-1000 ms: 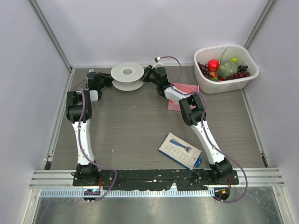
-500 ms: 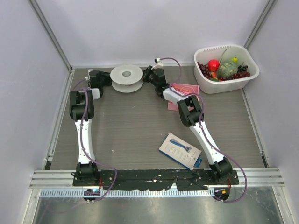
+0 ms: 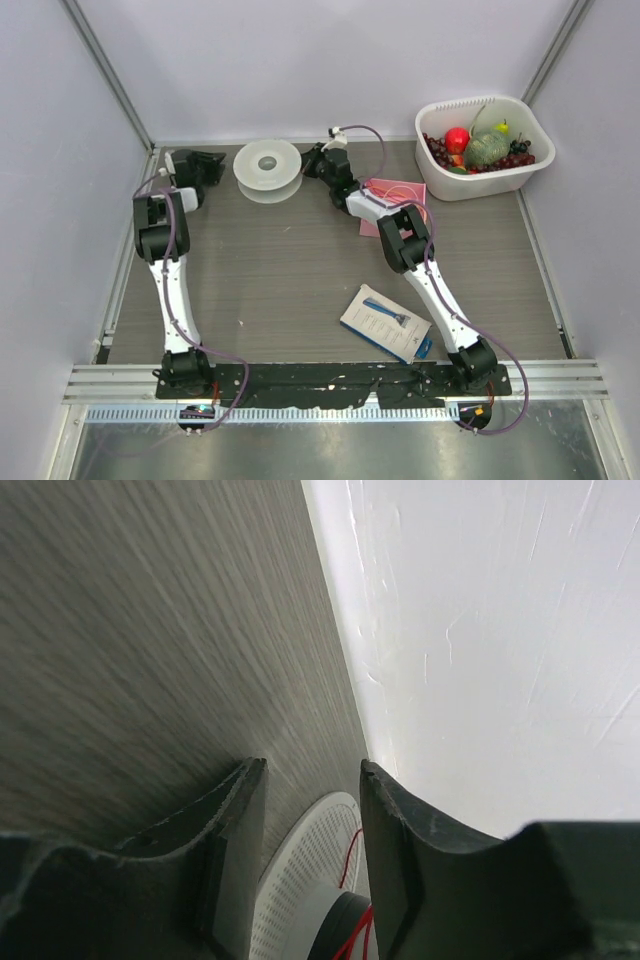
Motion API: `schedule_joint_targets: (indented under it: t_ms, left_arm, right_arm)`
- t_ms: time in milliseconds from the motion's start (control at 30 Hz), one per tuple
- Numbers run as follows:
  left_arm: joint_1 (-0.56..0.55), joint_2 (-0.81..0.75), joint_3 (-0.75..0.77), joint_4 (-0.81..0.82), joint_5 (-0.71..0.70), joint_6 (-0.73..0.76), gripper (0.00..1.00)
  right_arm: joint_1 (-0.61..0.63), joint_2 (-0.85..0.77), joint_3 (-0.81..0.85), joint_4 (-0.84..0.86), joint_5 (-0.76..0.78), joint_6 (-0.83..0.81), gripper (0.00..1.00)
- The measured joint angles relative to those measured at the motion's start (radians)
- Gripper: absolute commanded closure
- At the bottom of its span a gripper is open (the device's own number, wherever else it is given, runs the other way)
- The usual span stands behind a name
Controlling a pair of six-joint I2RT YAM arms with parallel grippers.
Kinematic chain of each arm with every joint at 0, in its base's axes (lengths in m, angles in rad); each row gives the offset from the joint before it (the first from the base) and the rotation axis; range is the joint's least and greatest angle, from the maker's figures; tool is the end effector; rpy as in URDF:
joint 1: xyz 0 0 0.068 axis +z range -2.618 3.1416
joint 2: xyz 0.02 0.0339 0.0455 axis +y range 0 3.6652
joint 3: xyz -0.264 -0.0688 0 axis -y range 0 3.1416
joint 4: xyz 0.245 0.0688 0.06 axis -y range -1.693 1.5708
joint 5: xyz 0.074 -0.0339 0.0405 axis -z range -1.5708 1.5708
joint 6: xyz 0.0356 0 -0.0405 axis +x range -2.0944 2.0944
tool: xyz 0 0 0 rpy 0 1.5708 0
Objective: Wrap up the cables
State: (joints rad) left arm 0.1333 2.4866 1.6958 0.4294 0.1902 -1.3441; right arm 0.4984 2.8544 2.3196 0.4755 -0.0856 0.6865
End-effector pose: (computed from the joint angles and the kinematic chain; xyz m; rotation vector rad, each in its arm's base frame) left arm 0.5423 0.0659 0.1038 -1.2816 1.6081 -0.9679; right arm 0.5465 0.3009 0.1085 0.0924 1.7192 0.9664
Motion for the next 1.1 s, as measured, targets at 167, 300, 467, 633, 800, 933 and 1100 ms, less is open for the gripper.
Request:
schedule_joint_targets:
  t_ms: [167, 300, 467, 633, 800, 933, 1100]
  left_arm:
    - [0.034, -0.052, -0.062, -0.021, 0.0, 0.02, 0.53]
    - [0.053, -0.097, -0.12, -0.031, 0.006, 0.049, 0.53]
    - [0.06, -0.148, -0.183, -0.048, 0.023, 0.072, 0.52]
    - [0.061, -0.172, -0.208, -0.053, 0.043, 0.071, 0.51]
    - [0.061, -0.201, -0.228, -0.054, 0.051, 0.071, 0.51]
    - [0.061, -0.206, -0.229, -0.054, 0.054, 0.071, 0.5]
    - [0.061, -0.208, -0.232, -0.054, 0.054, 0.071, 0.5]
  right_arm:
    - [0.0, 0.0, -0.005, 0.005, -0.001, 0.001, 0.99]
    - [0.002, 0.0, -0.035, 0.026, -0.006, 0.004, 0.99]
    - [0.003, 0.0, -0.062, 0.032, -0.017, 0.005, 0.99]
    - [0.003, 0.0, -0.065, 0.033, -0.023, 0.007, 0.95]
    - [0.003, -0.008, -0.086, 0.05, -0.029, 0.014, 0.78]
    - [0.003, -0.015, -0.096, 0.05, -0.028, 0.02, 0.71]
    - [0.003, -0.019, -0.099, 0.05, -0.028, 0.024, 0.62]
